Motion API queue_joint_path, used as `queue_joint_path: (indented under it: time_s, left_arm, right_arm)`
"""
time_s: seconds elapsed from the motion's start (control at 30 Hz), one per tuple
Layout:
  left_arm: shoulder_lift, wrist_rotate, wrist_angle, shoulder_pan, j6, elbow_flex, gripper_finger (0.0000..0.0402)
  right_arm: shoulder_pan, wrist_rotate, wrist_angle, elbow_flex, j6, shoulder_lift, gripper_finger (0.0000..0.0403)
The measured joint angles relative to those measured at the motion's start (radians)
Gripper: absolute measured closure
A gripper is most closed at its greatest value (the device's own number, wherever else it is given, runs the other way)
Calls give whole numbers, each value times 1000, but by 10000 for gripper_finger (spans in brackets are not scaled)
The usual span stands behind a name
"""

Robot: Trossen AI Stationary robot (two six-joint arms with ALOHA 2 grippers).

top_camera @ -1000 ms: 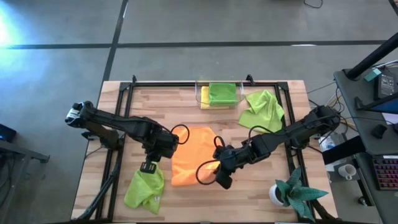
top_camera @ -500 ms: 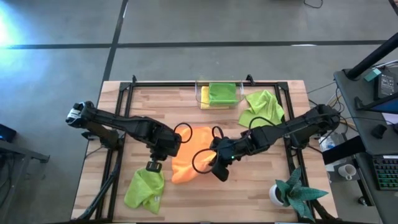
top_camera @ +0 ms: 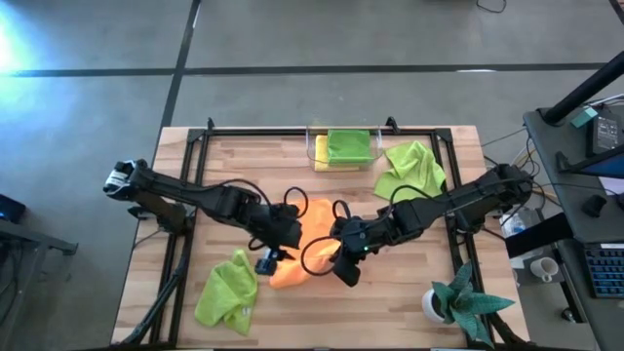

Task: Fold microfiber towels
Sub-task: Fold the orange microfiber cloth

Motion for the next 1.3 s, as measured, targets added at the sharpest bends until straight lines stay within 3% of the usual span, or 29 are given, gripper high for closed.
queue_joint_path:
  time_s: [0.3, 0.4, 0.6, 0.87, 1.07, 1.3]
  left_arm:
    - [11, -25, 250, 39, -6, -92, 281]
    - [28, -12, 266, 48, -8, -114, 281]
    - [67, 146, 336, 63, -8, -146, 281]
    - [130, 186, 371, 82, -8, -148, 281]
    - [160, 421, 374, 88, 0, -150, 281]
    - [152, 519, 371, 89, 46, -177, 281]
  right_arm:
    - [0, -1, 1, 25, -21, 0, 394]
    - [0, -1, 0, 25, -23, 0, 394]
    - [0, 1, 0, 25, -23, 0, 394]
    - [0, 1, 0, 25, -23, 0, 394]
    - [0, 0, -10, 25, -23, 0, 394]
    - [0, 1, -67, 25, -23, 0, 394]
